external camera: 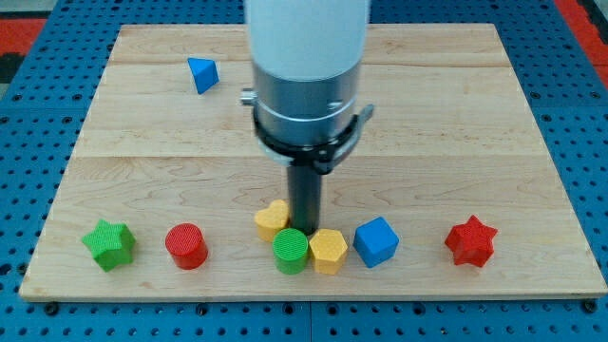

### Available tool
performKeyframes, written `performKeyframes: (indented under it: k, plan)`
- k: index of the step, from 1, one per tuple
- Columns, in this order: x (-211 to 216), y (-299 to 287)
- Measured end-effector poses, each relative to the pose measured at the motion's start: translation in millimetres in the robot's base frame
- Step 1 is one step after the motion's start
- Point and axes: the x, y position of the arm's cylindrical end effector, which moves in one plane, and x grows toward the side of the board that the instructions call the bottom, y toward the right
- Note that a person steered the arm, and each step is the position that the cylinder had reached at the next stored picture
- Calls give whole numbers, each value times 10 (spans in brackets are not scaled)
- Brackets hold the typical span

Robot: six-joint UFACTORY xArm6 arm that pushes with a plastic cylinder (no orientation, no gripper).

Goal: Adjust the group of blocks to form a line

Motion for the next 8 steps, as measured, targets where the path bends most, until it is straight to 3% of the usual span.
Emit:
performKeyframes:
  k: [2,4,5,8]
  plan:
    - [-281,-63]
    - [-80,-301]
    - [-260,-301]
    - [84,-374]
